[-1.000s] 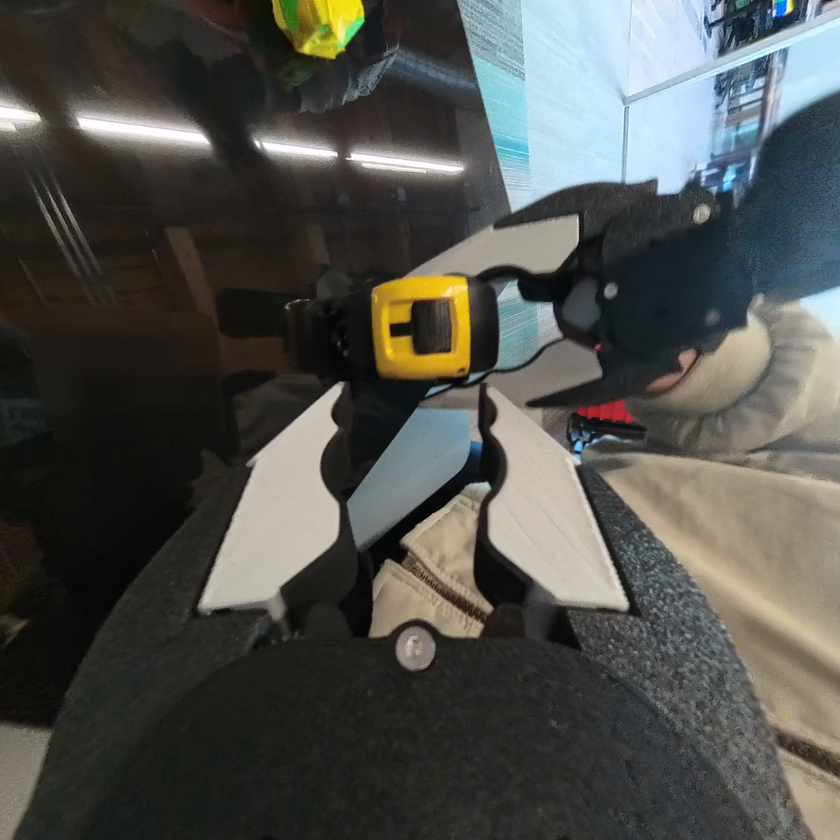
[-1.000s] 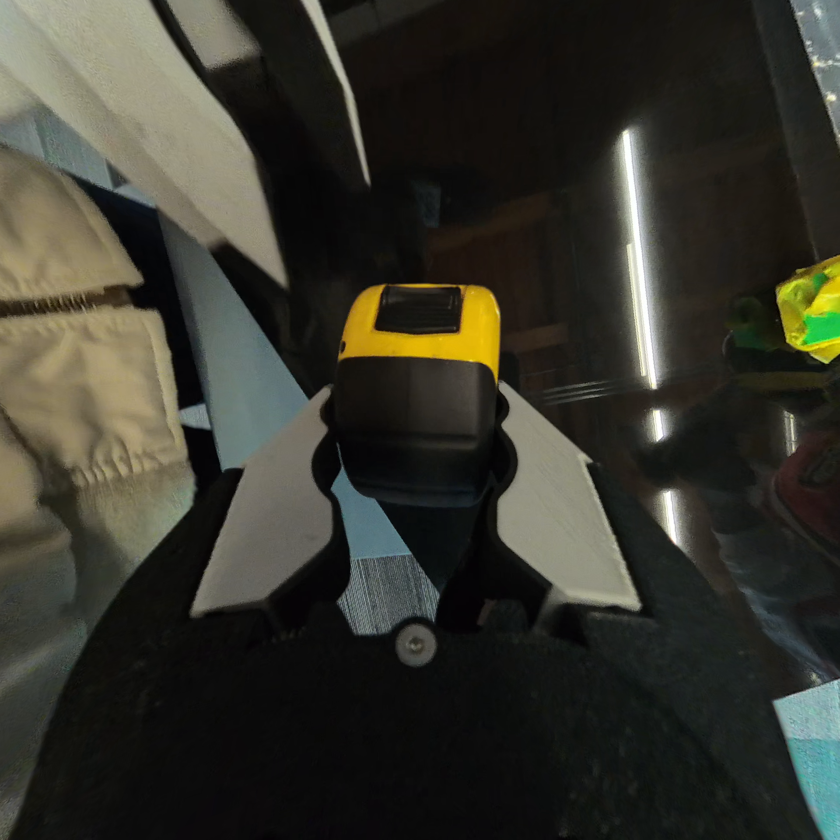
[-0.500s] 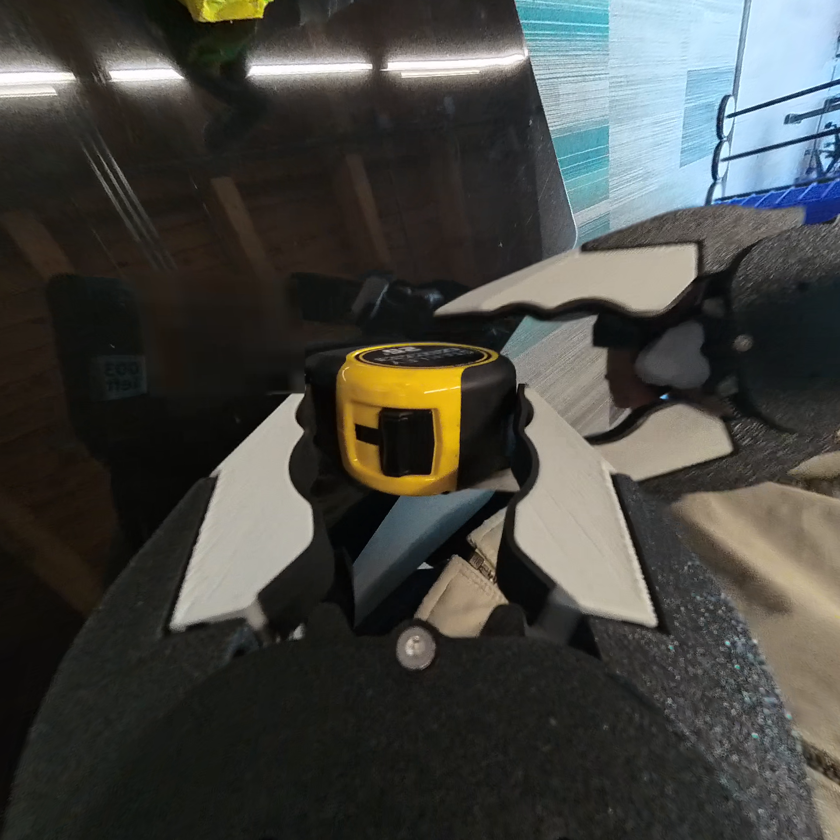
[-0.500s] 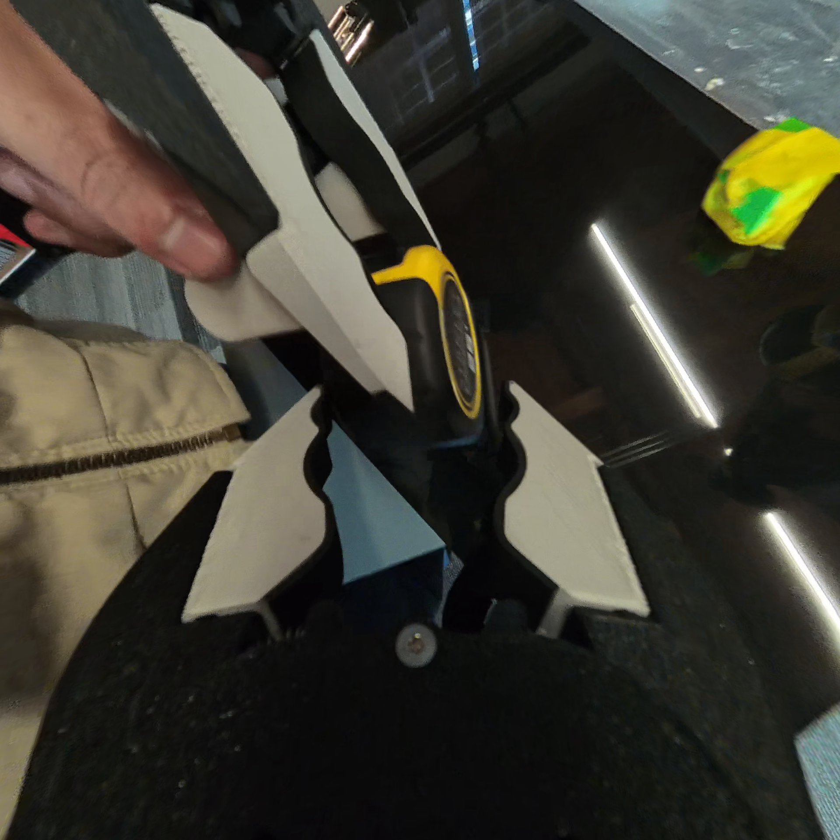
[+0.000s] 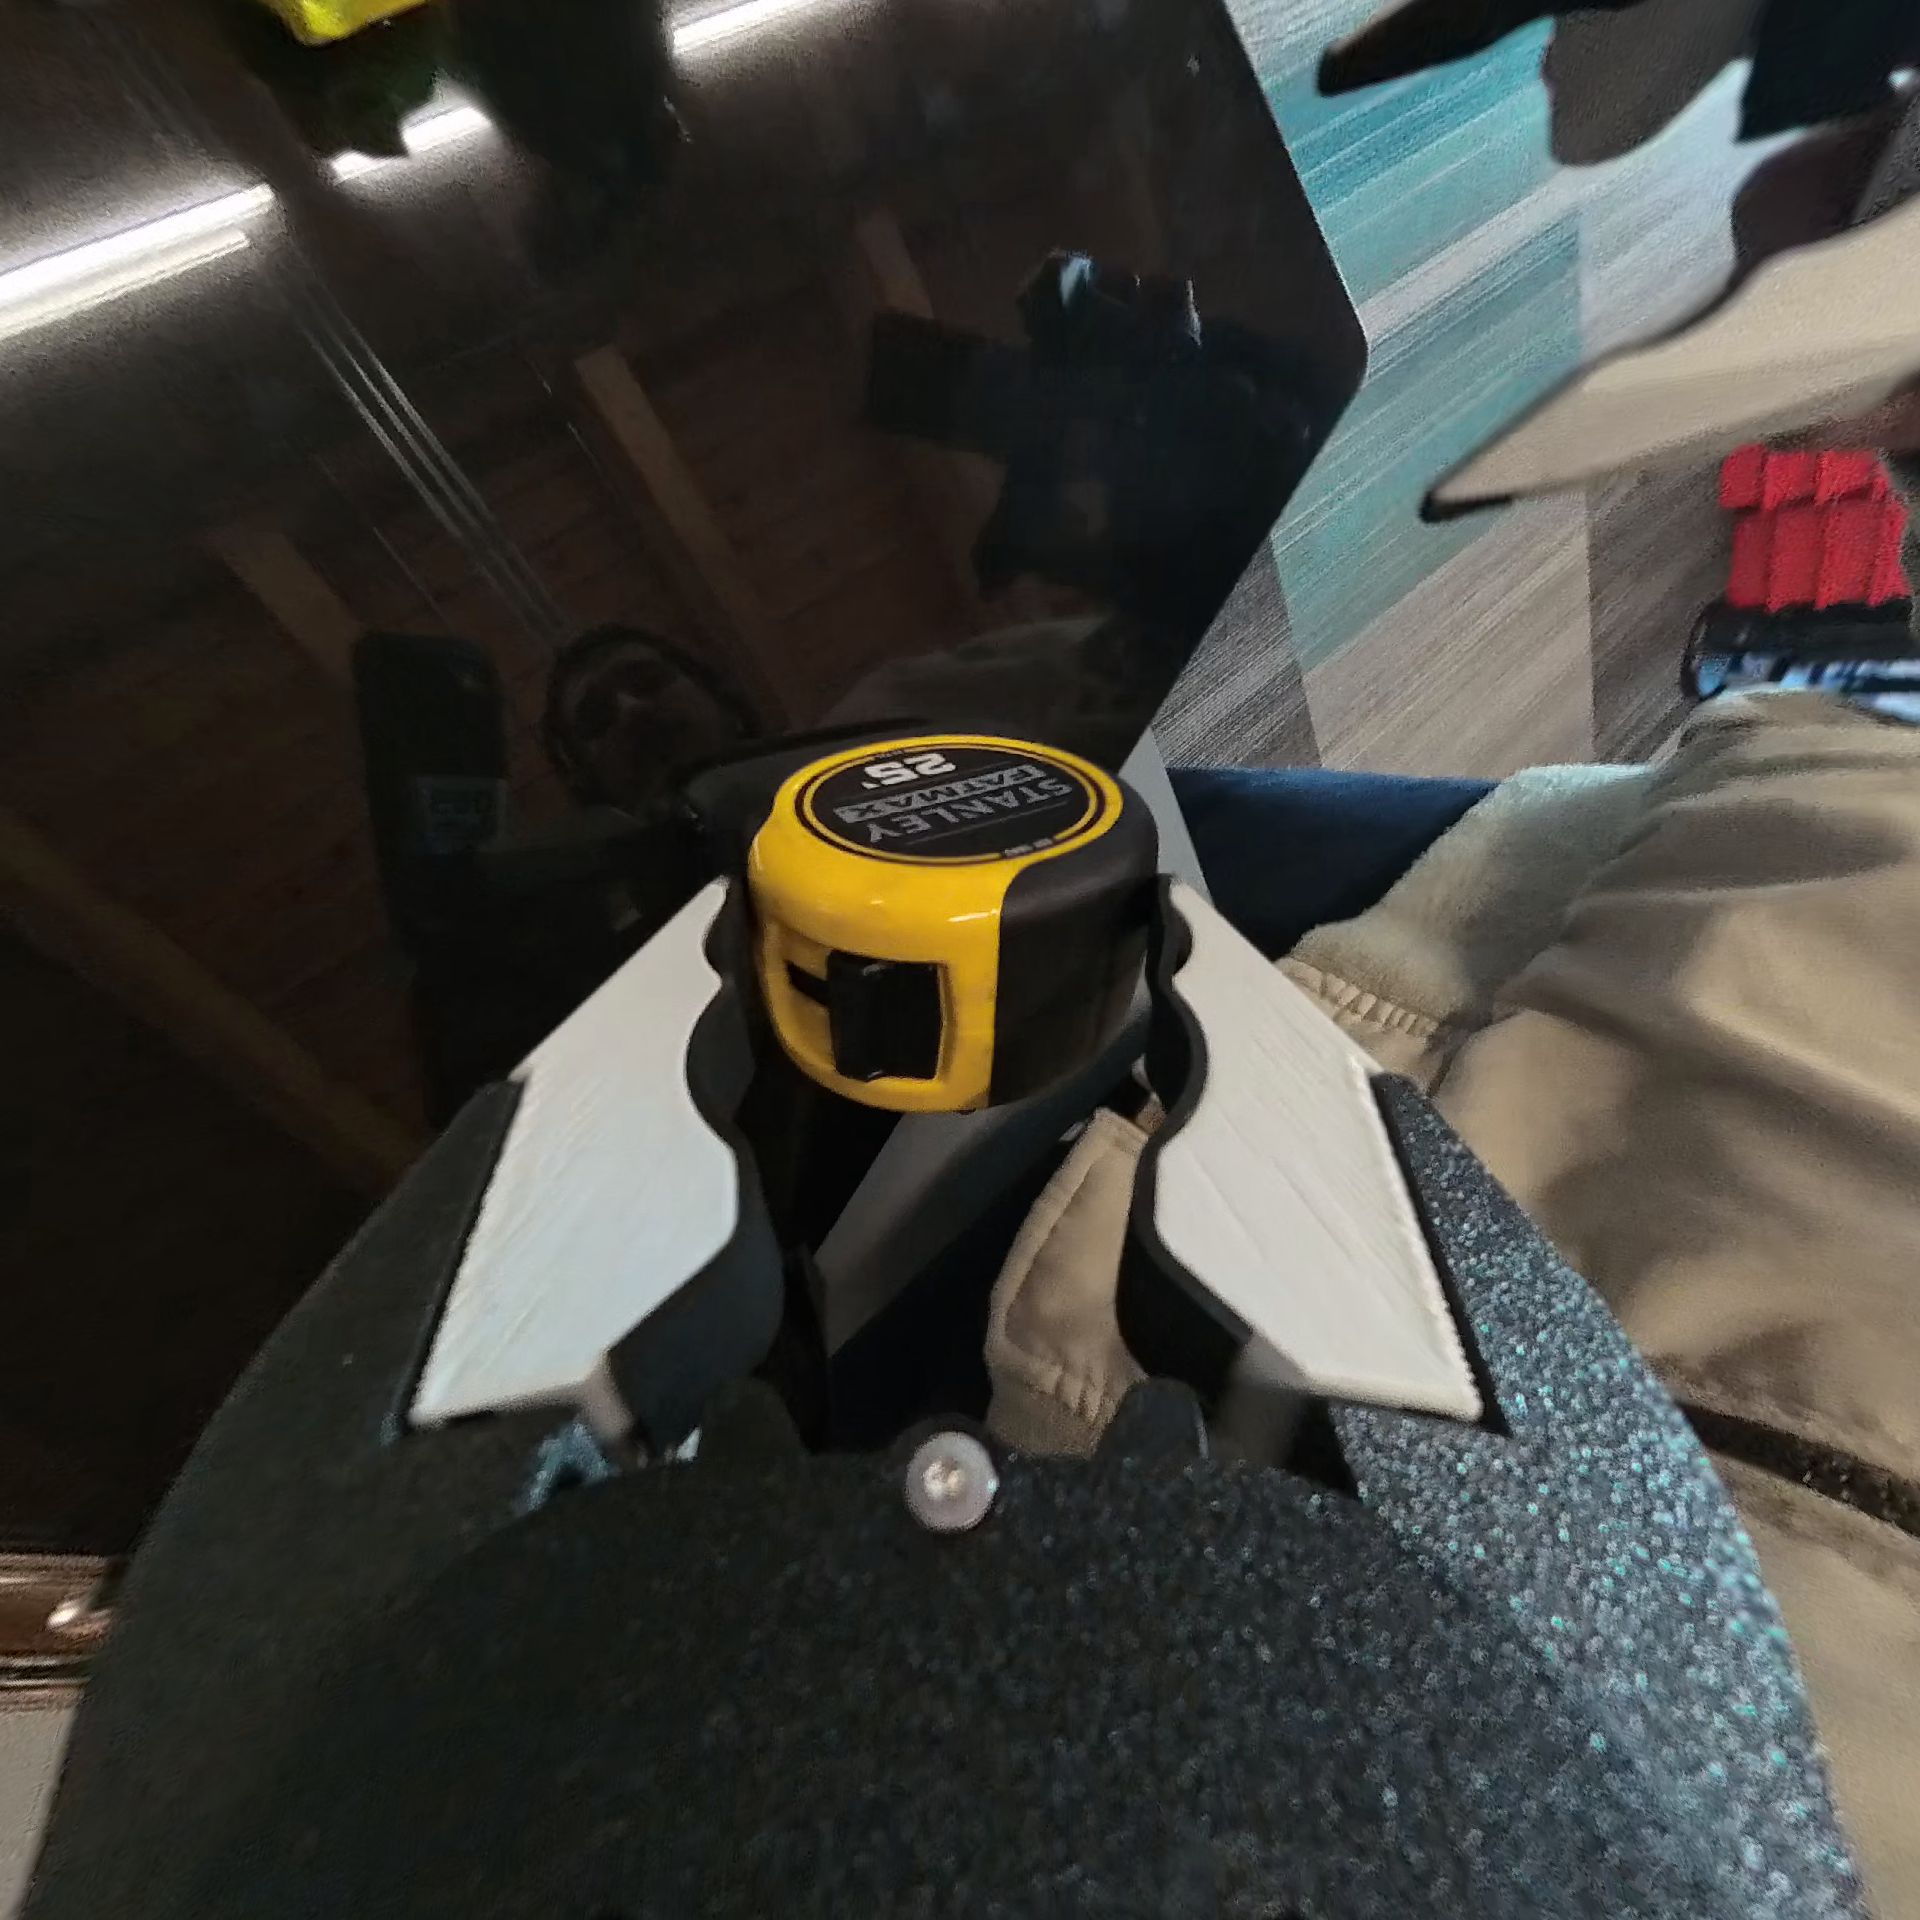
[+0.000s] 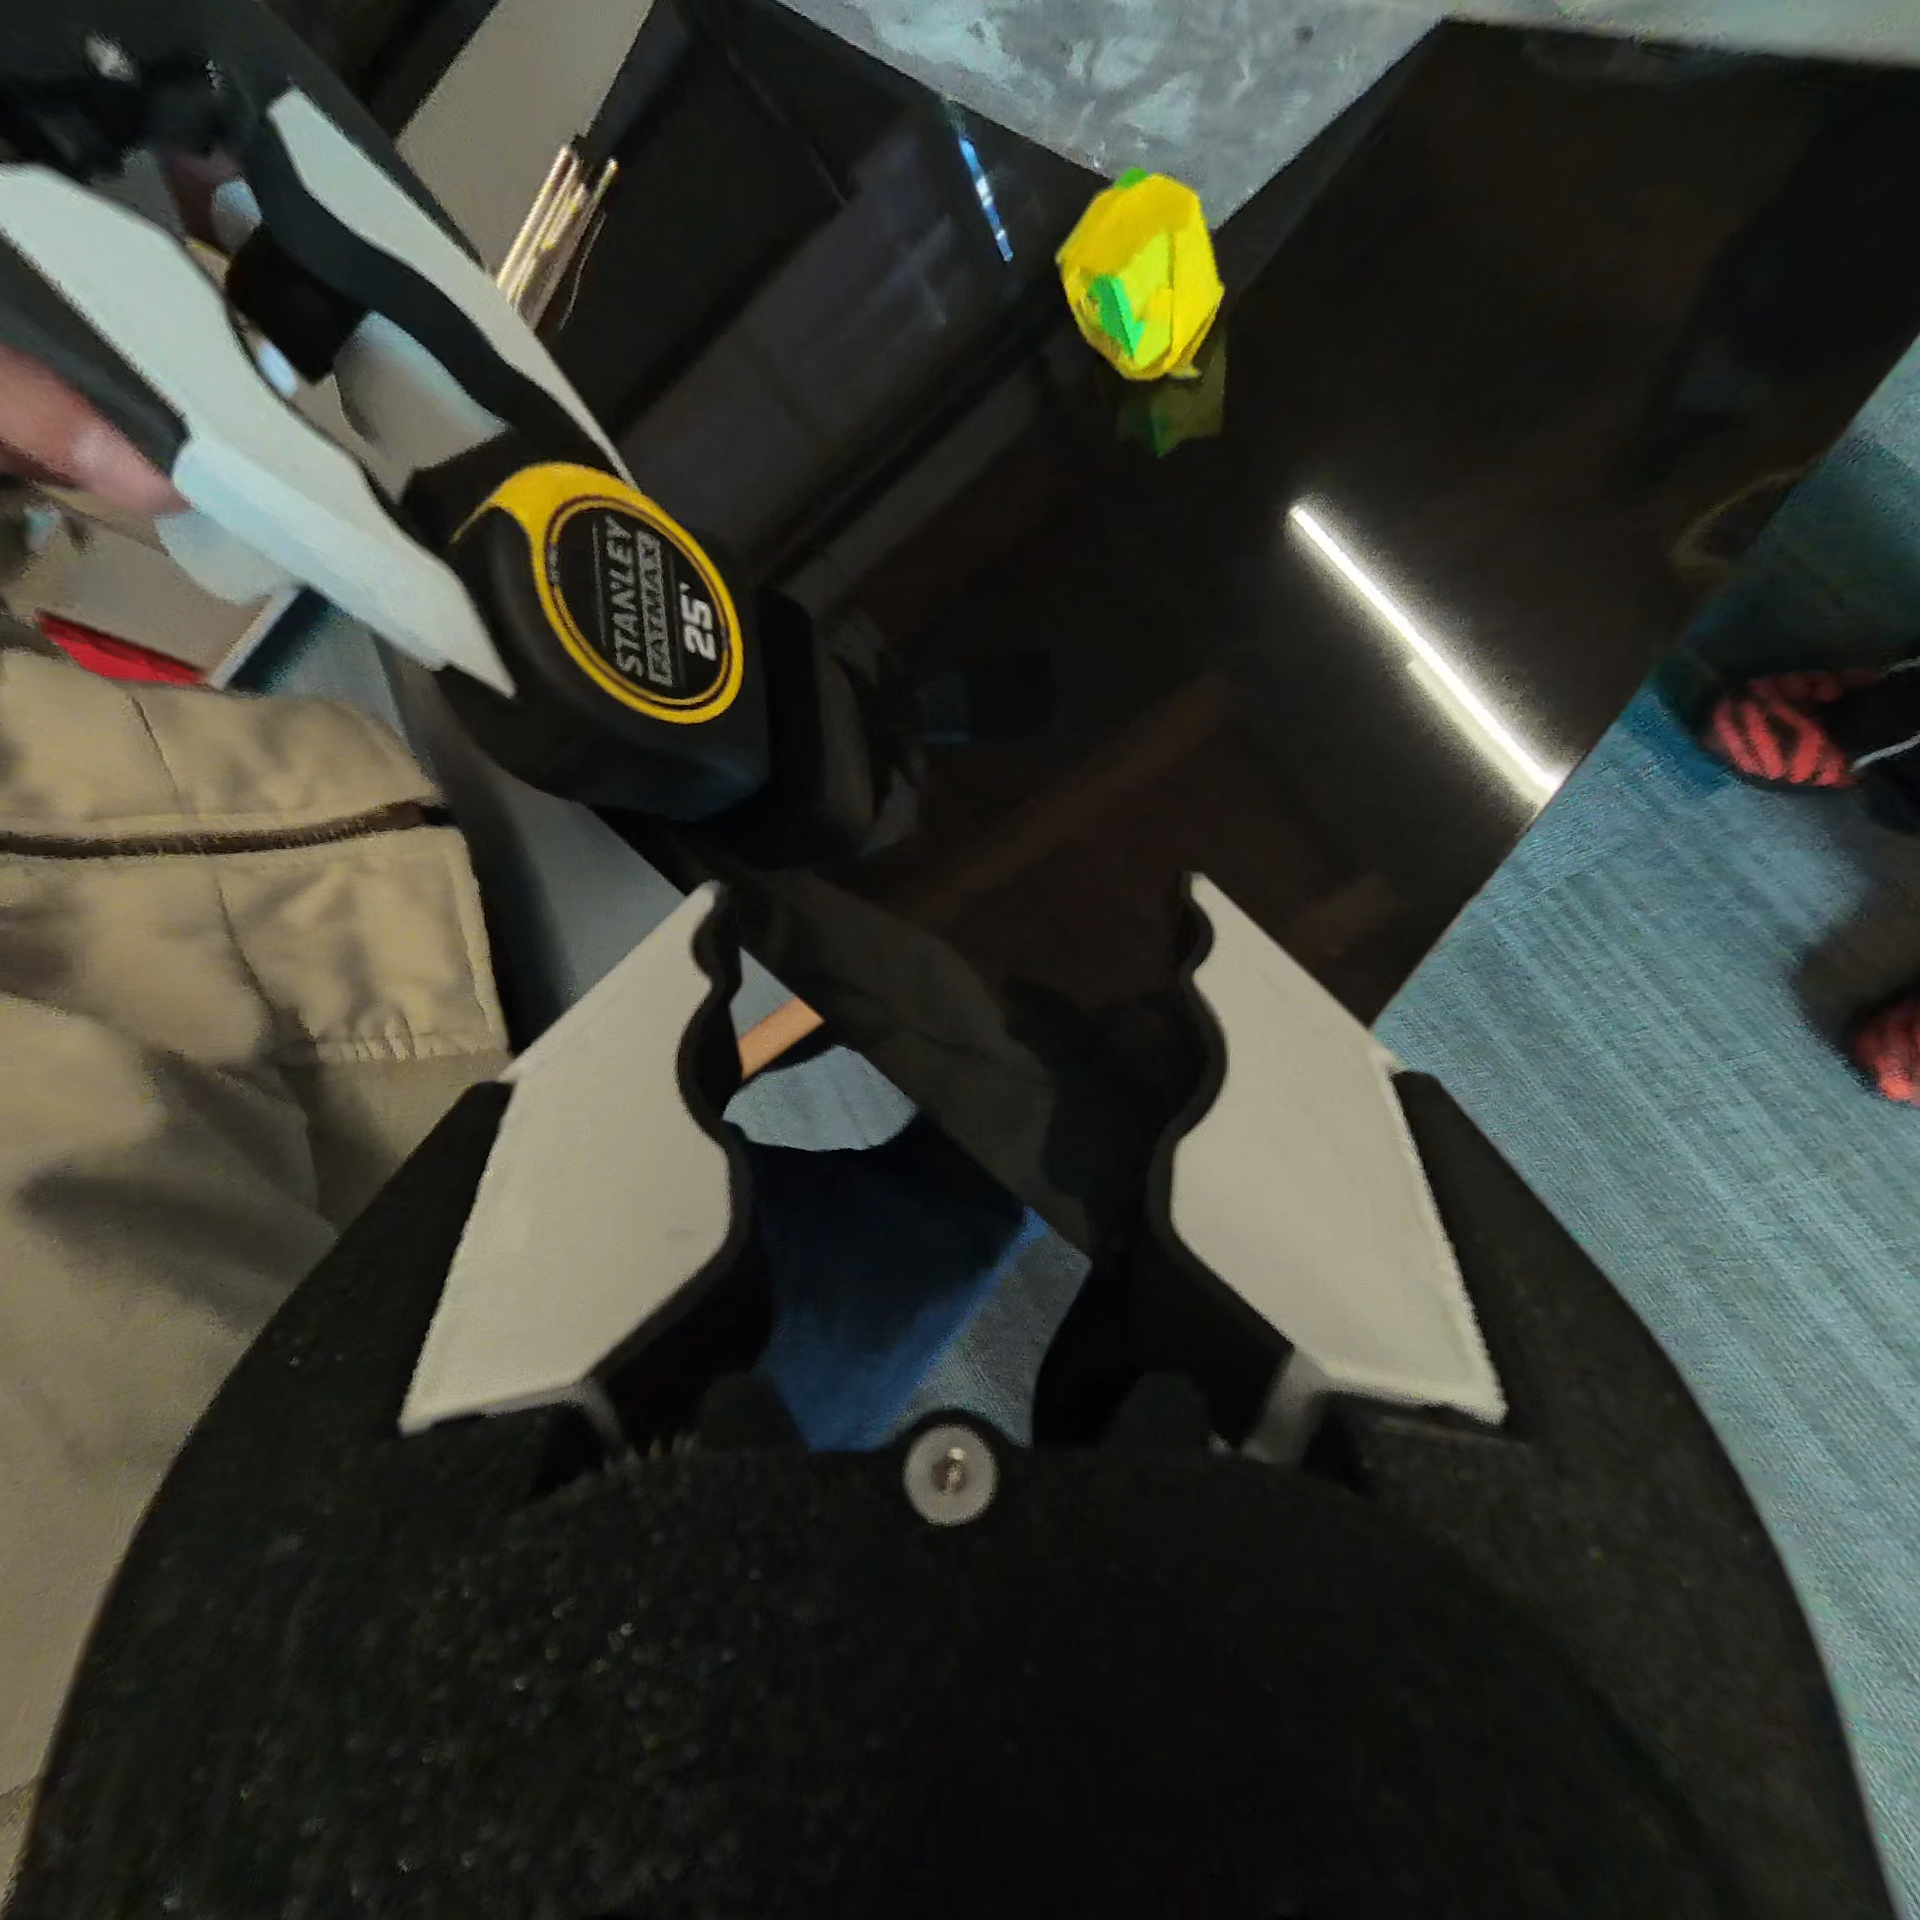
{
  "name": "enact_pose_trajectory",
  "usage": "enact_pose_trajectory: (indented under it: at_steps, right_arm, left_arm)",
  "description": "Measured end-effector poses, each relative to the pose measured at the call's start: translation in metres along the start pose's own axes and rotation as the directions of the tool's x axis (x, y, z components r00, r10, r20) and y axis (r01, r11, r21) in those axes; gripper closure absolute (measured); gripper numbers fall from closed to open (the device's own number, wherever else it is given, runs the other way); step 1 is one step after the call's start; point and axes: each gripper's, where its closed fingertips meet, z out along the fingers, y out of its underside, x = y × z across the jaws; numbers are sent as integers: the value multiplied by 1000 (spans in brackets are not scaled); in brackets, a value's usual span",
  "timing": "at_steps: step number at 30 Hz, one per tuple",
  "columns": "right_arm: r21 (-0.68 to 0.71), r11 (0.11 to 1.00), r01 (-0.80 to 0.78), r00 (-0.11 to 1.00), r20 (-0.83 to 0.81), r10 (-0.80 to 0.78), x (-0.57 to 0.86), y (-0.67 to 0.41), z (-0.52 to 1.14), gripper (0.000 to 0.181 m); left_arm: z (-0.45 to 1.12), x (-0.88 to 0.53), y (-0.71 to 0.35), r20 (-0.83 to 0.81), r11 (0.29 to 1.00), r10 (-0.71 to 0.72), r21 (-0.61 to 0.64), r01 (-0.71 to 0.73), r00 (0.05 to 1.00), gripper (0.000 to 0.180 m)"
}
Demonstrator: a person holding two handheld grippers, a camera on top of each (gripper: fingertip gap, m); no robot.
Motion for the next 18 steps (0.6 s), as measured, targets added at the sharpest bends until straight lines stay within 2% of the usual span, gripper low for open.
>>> enact_pose_trajectory:
  at_steps: [3, 5, 12, 18]
  right_arm:
    - [-69, 974, 217, 976, -12, -218, -18, 3, 11, 90]
    - [-49, 959, 281, 960, 22, -280, -42, -2, 30, 88]
    - [25, 975, 221, 974, 50, -222, -82, -4, 79, 101]
    - [37, 970, 241, 970, 12, -242, -75, -9, 61, 111]
  left_arm:
    - [5, -6, -14, -7, 979, -193, 58, 193, 981, 103]
    - [8, -7, -21, 1, 963, -263, 57, 263, 965, 102]
    - [9, -5, -19, -5, 957, -272, 100, 271, 962, 101]
    - [0, 2, -18, -25, 965, -208, 158, 209, 978, 101]
